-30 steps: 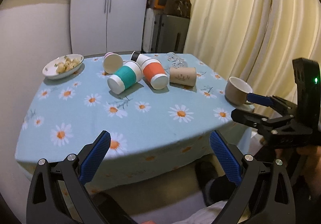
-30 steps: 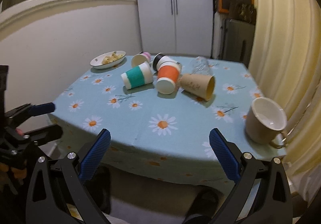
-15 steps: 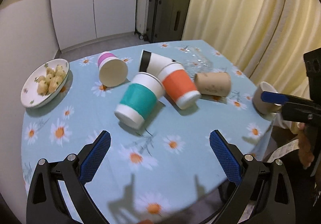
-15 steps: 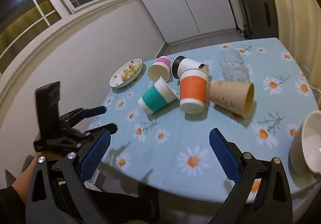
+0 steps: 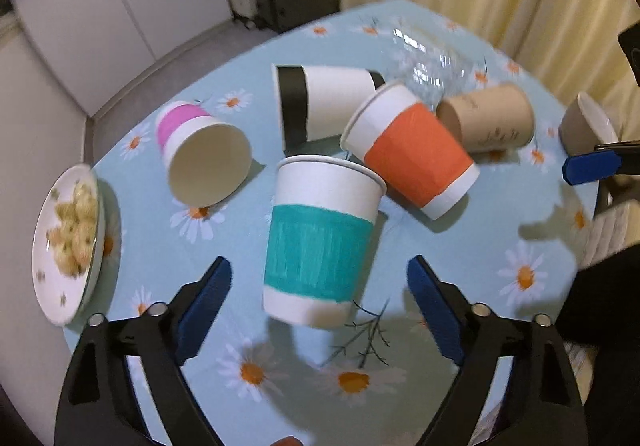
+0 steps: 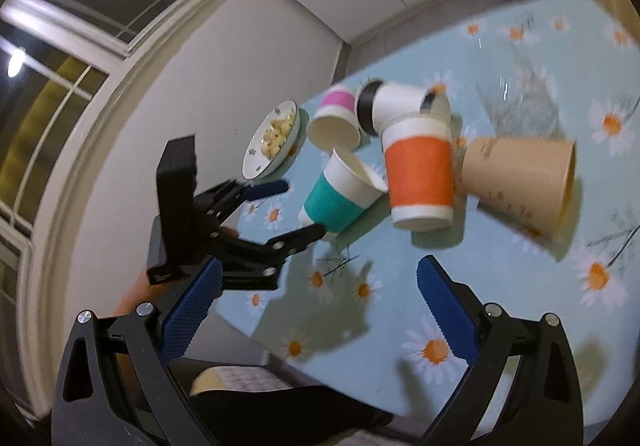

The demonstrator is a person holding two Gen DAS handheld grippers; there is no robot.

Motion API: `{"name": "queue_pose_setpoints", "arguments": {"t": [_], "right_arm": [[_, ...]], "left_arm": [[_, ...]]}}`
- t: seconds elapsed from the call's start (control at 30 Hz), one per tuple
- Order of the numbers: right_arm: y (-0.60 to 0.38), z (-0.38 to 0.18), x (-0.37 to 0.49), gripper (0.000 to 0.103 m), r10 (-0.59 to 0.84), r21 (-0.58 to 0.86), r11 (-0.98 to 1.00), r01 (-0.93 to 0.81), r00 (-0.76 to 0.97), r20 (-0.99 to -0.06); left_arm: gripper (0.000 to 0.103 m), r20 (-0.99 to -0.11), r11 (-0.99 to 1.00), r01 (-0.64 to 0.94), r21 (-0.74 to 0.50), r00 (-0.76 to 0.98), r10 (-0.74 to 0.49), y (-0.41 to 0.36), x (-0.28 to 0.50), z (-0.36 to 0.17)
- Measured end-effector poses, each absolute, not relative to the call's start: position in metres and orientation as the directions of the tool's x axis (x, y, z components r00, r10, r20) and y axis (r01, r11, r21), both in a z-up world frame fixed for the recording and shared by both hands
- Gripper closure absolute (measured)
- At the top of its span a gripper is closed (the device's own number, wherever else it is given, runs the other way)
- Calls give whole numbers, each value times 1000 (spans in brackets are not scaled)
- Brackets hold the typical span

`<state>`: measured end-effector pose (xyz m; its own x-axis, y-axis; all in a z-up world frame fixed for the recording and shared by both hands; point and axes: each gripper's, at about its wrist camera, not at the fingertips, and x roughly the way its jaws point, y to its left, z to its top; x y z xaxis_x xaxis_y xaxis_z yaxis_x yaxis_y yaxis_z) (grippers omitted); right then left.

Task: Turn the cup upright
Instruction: 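Reach the left gripper toward the fallen teal-banded paper cup, then close the left gripper around the teal-banded cup's body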

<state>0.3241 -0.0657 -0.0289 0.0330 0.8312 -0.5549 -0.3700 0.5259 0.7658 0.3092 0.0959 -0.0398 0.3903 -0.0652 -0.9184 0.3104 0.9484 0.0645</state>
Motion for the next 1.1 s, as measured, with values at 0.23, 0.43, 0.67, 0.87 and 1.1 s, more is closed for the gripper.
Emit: {"name": "queue_pose_setpoints", "arguments": {"t": [0.23, 0.43, 0.67, 0.87, 1.1], "right_arm": [[-76, -52, 333, 9, 842, 814, 517, -266, -13, -539], [-78, -54, 335, 9, 840, 812, 520, -265, -13, -542], [-79, -52, 333, 9, 847, 818, 510, -266, -10, -532], [-86, -57, 331, 9, 865, 843, 480, -242, -25, -500], [-96, -51, 330, 9, 883, 861, 443, -252, -43, -467]], "left_arm": [[27, -952, 940, 329, 91, 306, -16, 96, 333, -62], [40, -963, 941, 330, 71, 268, -21, 100, 336, -72], [43, -963, 956, 294, 12, 261, -68, 106, 333, -66], [43, -949, 979, 183, -88, 284, -138, 116, 316, -43], [43, -899, 951, 29, -308, 317, -301, 113, 281, -28]]}}
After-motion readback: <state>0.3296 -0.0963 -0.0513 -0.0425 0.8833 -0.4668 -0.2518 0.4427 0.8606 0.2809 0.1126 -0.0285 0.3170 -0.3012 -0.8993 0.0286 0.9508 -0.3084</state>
